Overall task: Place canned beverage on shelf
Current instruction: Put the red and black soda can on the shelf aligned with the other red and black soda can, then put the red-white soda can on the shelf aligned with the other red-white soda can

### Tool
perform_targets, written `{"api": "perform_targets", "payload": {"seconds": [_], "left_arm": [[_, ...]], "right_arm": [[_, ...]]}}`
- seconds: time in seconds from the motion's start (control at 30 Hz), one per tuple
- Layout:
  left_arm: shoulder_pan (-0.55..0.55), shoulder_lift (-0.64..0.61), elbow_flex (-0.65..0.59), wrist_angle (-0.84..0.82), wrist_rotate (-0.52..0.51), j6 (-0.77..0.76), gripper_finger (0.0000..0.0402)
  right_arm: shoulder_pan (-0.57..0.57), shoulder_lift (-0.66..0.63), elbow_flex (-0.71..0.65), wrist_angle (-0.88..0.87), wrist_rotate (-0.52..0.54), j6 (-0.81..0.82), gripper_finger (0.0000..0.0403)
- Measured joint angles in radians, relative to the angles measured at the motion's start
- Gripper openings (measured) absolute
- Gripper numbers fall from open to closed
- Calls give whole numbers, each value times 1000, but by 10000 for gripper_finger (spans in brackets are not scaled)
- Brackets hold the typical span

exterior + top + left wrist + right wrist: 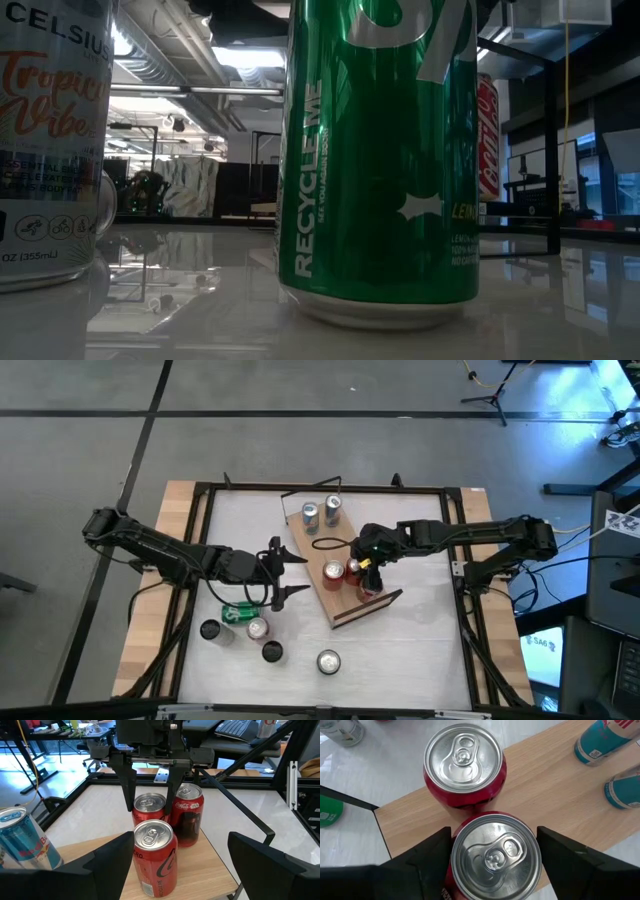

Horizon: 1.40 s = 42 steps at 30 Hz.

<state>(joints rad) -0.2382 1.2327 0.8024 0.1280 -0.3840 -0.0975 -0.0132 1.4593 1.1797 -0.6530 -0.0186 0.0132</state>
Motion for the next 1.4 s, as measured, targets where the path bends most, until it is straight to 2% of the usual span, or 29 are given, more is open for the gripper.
{"api": "perform_targets", "payload": {"seconds": [0.57,0.67,0.93,1.07,1.2,1.4], "left_arm": [[0,0,0,0,0,0,311],[0,0,0,0,0,0,311],[0,0,0,1,0,-3,311],[0,-2,13,-13,2,-29,311],[-1,-2,95,-130,51,-80,311],[-32,-3,312,-524,53,-202,311]], "right_arm": [[0,0,0,0,0,0,280],[0,0,0,1,0,0,301],[0,-1,0,1,0,0,391],[0,-1,0,1,0,0,393],[1,-12,0,1,0,0,382],[1,-58,0,-3,0,0,379]]}}
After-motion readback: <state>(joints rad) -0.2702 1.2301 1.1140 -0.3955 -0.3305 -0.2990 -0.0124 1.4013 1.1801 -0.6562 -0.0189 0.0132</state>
